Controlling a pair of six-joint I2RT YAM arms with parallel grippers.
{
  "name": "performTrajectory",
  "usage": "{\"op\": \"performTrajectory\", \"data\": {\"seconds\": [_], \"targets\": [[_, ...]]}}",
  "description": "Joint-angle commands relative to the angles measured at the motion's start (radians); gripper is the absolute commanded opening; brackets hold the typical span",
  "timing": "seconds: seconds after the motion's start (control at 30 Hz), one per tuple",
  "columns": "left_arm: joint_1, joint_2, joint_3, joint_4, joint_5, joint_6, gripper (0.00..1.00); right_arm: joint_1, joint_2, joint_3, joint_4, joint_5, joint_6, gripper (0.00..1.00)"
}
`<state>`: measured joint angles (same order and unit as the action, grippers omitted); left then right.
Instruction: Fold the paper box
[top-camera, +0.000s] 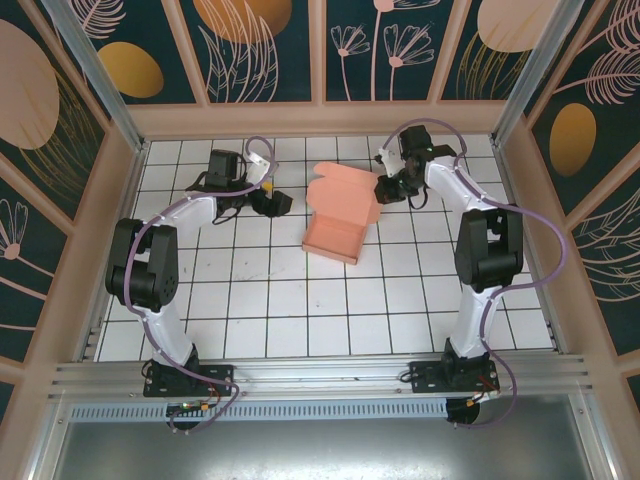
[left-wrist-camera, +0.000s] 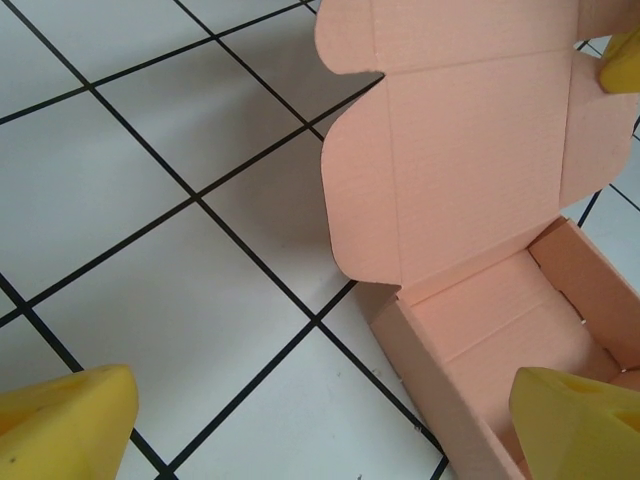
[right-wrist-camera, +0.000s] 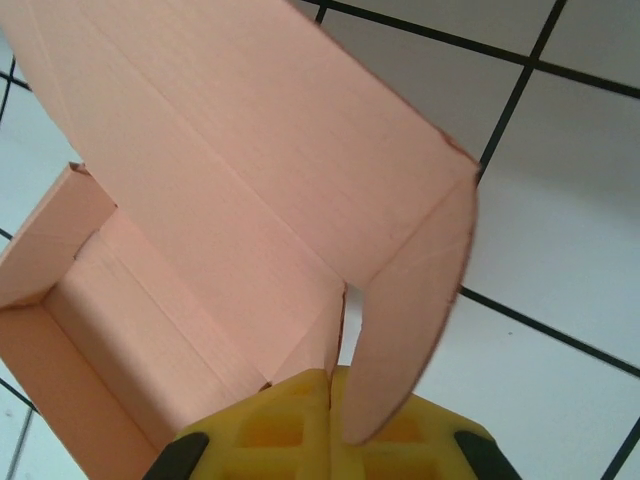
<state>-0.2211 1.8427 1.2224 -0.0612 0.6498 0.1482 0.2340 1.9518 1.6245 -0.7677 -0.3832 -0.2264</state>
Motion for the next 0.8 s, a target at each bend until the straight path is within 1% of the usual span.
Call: {"op": "performTrajectory", "data": {"seconds": [0.0, 0.17, 0.27, 0.33, 0.43, 0.5, 0.57, 0.63, 0.73, 0.77], "targets": [[-0.001, -0.017, -0.014, -0.017, 0.017, 0.022, 0.95, 0.009, 0.004, 0.018, -0.019, 0.017, -0.015, 0.0], [-0.001, -0.028, -0.018, 0.012, 0.01, 0.001, 0.95, 0.025, -0.088, -0.073, 0.102, 0.029, -0.076, 0.0], [-0.003, -0.057, -0.037, 0.05, -0.011, -0.02, 0.96, 0.056, -0.18, -0.187, 0.24, 0.025, -0.166, 0.0], [-0.003, -0.085, -0.05, 0.061, -0.006, -0.015, 0.95, 0.075, -0.234, -0.248, 0.306, 0.024, -0.216, 0.0], [-0.01, -0.122, -0.064, 0.058, -0.005, 0.025, 0.89, 0.102, -0.273, -0.287, 0.34, 0.041, -0.26, 0.0], [-0.021, -0.158, -0.047, 0.007, -0.011, 0.061, 0.85, 0.124, -0.291, -0.314, 0.369, 0.084, -0.283, 0.0], [-0.034, -0.157, -0.013, -0.06, -0.03, 0.095, 0.84, 0.141, -0.298, -0.33, 0.392, 0.121, -0.296, 0.0], [-0.047, -0.153, 0.014, -0.112, -0.06, 0.124, 0.84, 0.147, -0.3, -0.333, 0.397, 0.125, -0.301, 0.0], [-0.054, -0.138, 0.045, -0.161, -0.067, 0.155, 0.84, 0.151, -0.299, -0.339, 0.408, 0.124, -0.295, 0.0], [-0.054, -0.134, 0.058, -0.18, -0.072, 0.164, 0.82, 0.152, -0.302, -0.342, 0.409, 0.121, -0.301, 0.0]]}}
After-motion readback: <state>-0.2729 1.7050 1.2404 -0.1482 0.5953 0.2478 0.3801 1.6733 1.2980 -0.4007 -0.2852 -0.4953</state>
